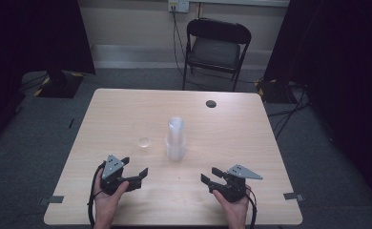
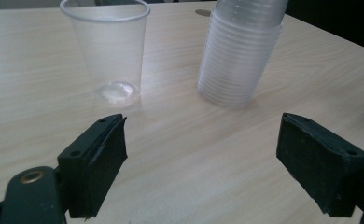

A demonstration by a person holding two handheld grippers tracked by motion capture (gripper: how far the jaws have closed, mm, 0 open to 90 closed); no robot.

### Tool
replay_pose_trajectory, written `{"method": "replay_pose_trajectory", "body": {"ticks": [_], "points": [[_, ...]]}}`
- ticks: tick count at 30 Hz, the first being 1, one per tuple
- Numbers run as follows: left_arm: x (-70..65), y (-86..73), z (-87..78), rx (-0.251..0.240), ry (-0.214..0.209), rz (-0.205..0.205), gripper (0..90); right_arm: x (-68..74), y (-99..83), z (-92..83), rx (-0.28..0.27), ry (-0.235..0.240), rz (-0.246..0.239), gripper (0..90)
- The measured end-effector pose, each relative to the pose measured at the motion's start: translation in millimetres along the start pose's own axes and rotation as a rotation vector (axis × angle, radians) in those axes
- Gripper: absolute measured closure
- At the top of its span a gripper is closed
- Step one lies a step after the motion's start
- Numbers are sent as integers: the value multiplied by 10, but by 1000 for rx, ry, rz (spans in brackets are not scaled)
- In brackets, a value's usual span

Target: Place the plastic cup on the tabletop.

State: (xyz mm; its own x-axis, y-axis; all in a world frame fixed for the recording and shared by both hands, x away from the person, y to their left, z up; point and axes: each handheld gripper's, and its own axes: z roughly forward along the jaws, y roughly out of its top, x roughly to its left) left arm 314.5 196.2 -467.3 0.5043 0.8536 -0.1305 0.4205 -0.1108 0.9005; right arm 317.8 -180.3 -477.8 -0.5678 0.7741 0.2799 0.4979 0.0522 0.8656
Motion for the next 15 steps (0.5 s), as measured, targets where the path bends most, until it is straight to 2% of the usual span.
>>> {"method": "replay_pose_trajectory", "body": {"ticks": [1, 3, 5, 8, 11, 14, 15], "points": [[-12, -26, -19, -1, -4, -4, 158, 1, -1, -2, 2, 0, -1, 407], [-17, -95, -50, 4, -28, 15, 158, 2, -2, -3, 4, -3, -3, 407], [-17, -131, -77, 4, -18, 1, 158, 5, -3, -5, 5, -6, -6, 403], [11, -131, -122, -12, -31, -31, 158, -1, -5, 0, 5, -19, -14, 386], [-9, -157, -147, 2, -6, -16, 158, -3, 3, 1, 1, -24, -13, 375], [-19, -202, -175, -20, 0, -53, 158, -9, 11, 7, 2, -34, -15, 346], [-19, -202, -175, -20, 0, -53, 159, -14, 10, 17, 4, -38, -18, 334]]}}
